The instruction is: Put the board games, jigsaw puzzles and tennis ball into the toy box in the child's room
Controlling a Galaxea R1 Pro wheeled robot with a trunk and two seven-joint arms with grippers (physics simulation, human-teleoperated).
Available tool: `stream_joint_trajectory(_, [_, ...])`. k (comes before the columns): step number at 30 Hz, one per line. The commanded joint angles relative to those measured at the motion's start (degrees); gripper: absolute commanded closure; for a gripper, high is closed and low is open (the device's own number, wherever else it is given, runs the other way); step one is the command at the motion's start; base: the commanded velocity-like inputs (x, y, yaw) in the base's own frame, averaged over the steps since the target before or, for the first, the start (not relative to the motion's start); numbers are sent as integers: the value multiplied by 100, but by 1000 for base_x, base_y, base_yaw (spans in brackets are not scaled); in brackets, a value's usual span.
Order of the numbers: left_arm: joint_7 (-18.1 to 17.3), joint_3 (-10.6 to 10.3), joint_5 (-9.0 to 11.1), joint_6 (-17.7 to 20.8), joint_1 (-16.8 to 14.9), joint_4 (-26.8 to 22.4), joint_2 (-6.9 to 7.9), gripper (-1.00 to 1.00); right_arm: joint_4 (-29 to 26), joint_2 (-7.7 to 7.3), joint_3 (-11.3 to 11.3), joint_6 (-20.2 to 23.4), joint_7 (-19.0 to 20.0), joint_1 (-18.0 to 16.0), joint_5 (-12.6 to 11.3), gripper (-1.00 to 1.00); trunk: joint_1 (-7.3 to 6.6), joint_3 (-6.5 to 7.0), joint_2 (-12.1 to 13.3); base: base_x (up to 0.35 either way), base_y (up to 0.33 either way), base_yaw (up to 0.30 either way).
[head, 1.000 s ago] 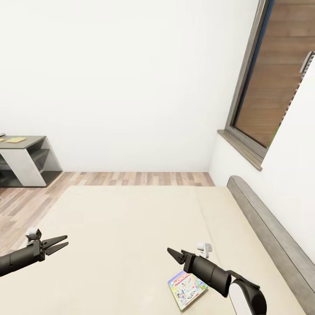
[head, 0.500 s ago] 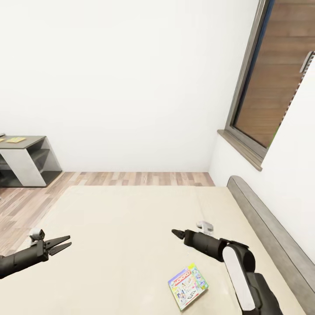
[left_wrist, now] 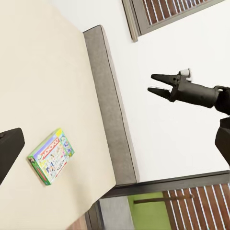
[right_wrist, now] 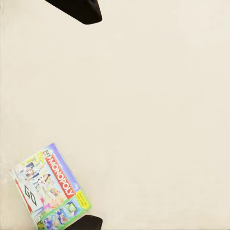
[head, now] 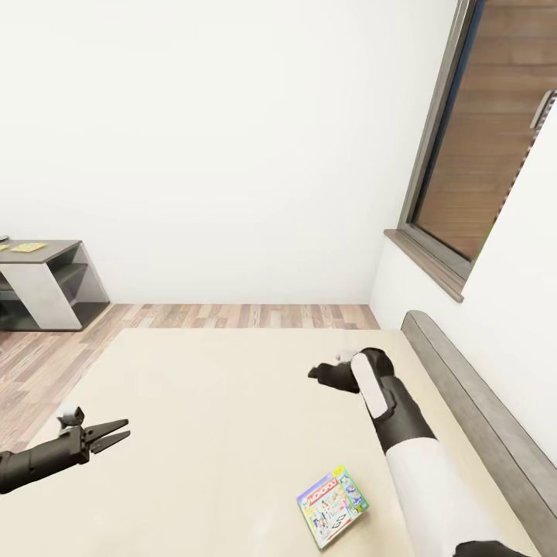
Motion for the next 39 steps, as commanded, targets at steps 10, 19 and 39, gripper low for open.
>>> stream_joint_trajectory(10, [-24, -21, 23, 89, 1, -253, -3, -100, 2047, -12, 12, -686, -457, -739, -36, -100, 3, -13, -13, 0, 0, 0])
stream_joint_trajectory(19, [-24, -16, 63, 629, -11, -899, -55, -100, 2207, 16, 19, -764, -476, -788, -27, -100, 3, -13, -13, 0, 0, 0])
stream_joint_trajectory(39, [-24, -33, 54, 857, -21, -1167, -476, -100, 2239, -44, 99, -826, -467, -747, -17, -100, 3, -132, -13, 0, 0, 0])
